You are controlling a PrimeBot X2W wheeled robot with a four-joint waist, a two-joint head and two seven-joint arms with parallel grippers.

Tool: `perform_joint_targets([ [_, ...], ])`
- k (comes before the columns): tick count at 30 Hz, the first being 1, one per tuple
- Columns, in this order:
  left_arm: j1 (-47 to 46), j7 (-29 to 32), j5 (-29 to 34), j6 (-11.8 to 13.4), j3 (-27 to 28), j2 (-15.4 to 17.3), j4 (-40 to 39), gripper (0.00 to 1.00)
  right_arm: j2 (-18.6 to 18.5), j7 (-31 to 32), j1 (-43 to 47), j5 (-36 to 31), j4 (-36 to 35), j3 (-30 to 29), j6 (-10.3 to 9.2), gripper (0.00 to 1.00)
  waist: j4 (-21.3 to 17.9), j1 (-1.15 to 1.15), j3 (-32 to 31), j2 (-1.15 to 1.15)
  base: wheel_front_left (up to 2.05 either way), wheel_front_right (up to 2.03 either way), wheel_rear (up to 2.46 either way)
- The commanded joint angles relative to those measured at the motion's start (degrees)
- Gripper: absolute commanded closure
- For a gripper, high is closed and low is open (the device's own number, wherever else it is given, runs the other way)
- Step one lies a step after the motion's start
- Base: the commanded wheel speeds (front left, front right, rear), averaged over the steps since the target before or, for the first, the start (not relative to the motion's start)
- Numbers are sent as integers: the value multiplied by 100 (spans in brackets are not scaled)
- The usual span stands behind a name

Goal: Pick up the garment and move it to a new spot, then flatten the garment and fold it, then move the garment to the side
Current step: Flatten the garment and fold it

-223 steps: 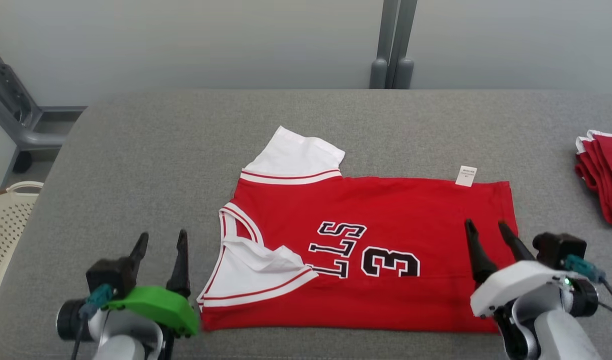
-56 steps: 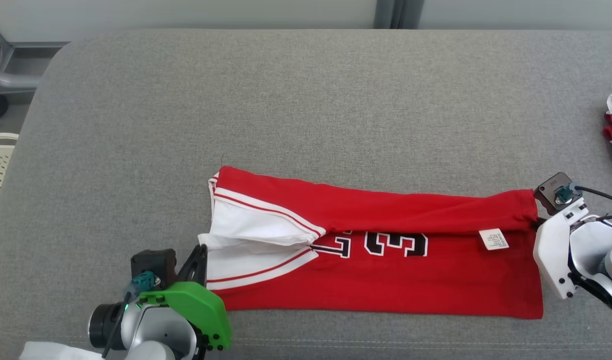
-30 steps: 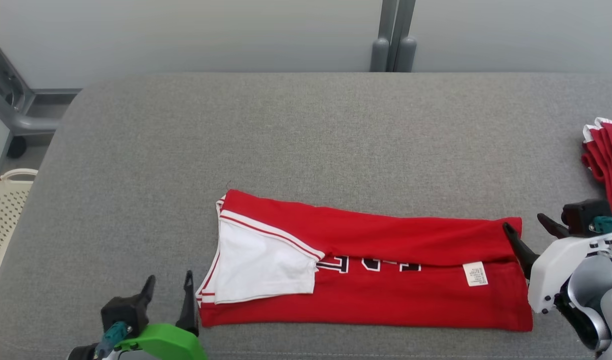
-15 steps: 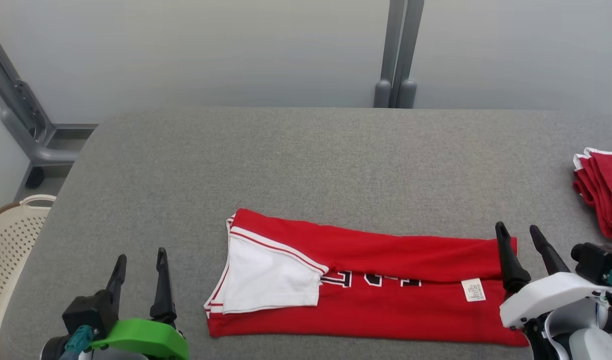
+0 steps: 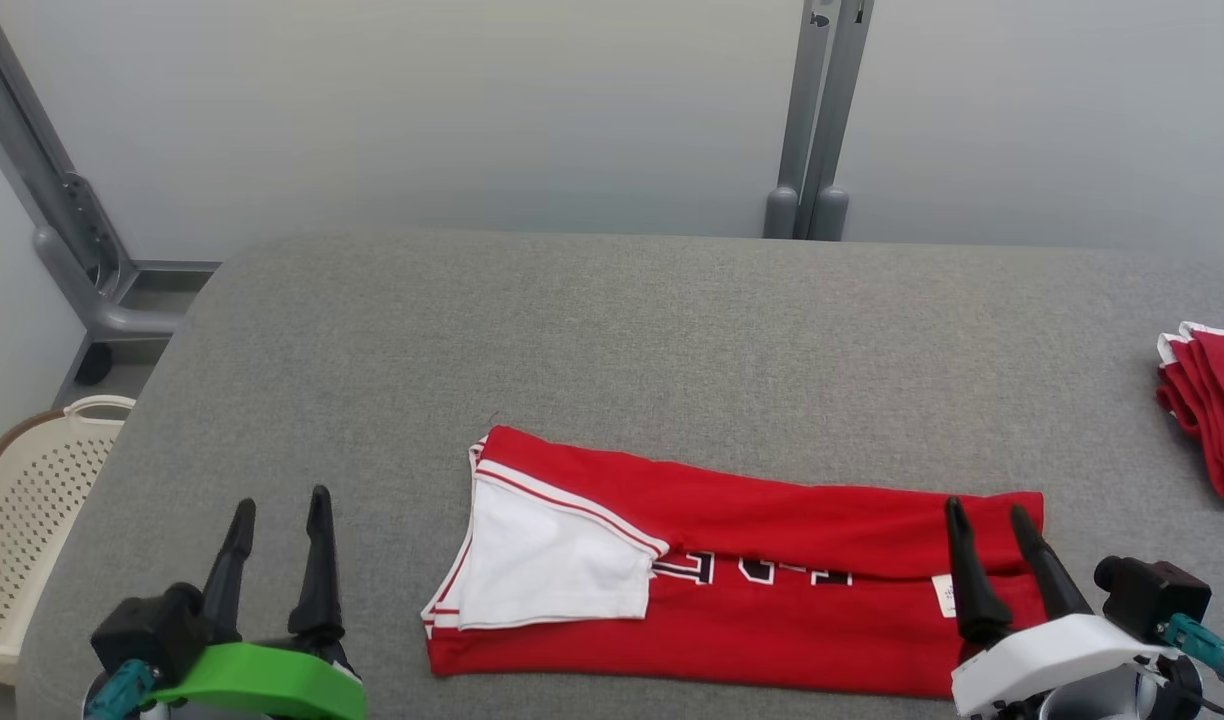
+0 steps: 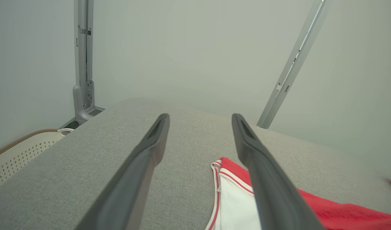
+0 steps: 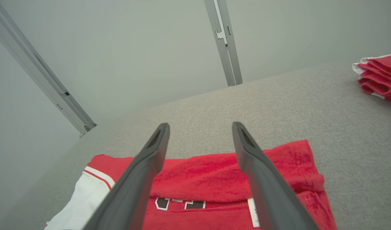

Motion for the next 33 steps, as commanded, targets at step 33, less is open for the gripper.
perform_joint_targets([
  [33, 305, -26, 1049, -767, 586, -672, 758, 0, -31, 780, -90, -1283, 152, -867, -2, 0, -175, 0, 237, 0, 0, 0, 0],
])
